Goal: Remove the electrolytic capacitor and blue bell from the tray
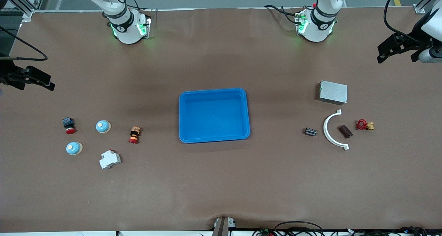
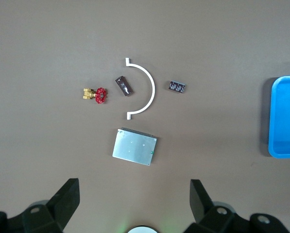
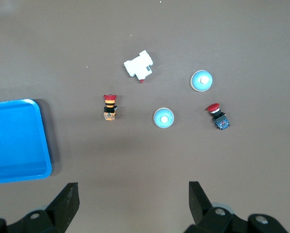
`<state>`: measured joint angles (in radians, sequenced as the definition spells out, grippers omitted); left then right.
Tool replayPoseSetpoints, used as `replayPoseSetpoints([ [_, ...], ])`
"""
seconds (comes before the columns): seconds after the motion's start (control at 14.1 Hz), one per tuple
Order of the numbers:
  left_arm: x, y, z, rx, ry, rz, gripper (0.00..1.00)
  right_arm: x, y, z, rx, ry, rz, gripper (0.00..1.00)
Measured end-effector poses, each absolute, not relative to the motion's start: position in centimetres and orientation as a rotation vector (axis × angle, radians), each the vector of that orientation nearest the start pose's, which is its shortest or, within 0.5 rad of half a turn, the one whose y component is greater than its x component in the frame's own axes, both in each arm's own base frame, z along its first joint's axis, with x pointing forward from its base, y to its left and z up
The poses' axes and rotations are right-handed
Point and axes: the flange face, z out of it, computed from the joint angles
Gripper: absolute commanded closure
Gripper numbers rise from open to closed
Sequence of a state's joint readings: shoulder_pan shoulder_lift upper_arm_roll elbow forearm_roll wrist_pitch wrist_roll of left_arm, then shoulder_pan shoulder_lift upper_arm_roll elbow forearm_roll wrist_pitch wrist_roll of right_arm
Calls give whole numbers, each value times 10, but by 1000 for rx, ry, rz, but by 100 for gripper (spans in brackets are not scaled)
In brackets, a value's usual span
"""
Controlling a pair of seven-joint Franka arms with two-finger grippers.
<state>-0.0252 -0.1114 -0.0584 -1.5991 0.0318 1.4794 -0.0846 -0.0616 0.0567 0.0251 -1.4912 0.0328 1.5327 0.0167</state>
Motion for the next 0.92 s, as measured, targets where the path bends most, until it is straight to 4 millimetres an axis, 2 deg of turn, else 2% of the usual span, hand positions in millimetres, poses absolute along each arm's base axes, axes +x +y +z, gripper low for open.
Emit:
replayPoseSetpoints([
  [0.5, 508, -43, 663, -3103, -1, 8, 0, 568, -17, 629, -3106, 79, 12, 0],
  [0.92, 508, -43, 663, -3103, -1, 8, 0, 560, -15, 646, -3108, 74, -44, 0],
])
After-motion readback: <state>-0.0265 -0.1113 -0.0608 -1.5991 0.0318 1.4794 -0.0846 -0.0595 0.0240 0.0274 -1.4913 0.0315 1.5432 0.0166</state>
